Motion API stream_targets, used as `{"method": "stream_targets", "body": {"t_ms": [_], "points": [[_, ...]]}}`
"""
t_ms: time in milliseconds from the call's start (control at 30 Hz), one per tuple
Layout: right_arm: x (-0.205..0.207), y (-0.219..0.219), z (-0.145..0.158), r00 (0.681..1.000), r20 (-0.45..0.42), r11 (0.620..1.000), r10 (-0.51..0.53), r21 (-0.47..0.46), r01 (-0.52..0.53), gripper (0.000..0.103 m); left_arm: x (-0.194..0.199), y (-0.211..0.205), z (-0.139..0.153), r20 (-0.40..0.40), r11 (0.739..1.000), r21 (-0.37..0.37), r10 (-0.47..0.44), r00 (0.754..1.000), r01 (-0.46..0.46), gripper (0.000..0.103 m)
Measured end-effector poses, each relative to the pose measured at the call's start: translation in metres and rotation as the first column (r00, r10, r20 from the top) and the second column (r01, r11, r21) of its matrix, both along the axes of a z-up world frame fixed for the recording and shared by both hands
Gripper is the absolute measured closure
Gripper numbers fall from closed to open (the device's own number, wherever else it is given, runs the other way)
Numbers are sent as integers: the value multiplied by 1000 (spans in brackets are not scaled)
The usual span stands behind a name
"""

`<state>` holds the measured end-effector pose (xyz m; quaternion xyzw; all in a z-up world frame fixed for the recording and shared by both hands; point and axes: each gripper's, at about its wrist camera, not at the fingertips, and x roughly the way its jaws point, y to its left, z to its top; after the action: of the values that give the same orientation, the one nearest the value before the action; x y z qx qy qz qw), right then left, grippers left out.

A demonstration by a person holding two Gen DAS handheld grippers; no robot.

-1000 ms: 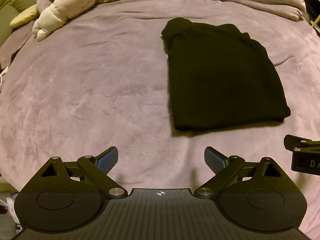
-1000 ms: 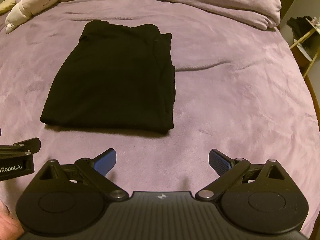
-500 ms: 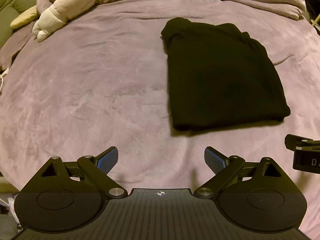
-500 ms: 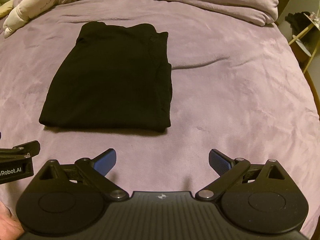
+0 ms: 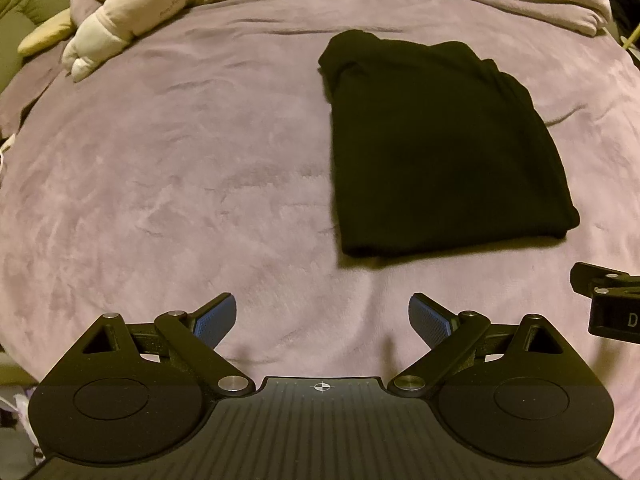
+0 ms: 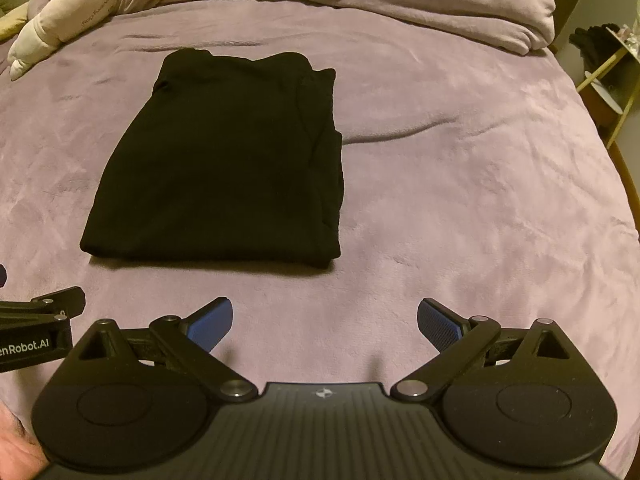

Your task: Fold small clothes

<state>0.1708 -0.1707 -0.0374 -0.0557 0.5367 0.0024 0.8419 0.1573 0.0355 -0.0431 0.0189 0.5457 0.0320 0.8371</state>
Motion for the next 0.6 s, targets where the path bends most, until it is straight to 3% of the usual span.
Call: {"method": "stream_targets", "body": {"t_ms": [600], "points": [[0, -1, 0, 1000, 0, 1000, -6, 2, 6, 4, 1, 0, 0, -1, 1000, -10, 1, 1000, -1, 6]]}}
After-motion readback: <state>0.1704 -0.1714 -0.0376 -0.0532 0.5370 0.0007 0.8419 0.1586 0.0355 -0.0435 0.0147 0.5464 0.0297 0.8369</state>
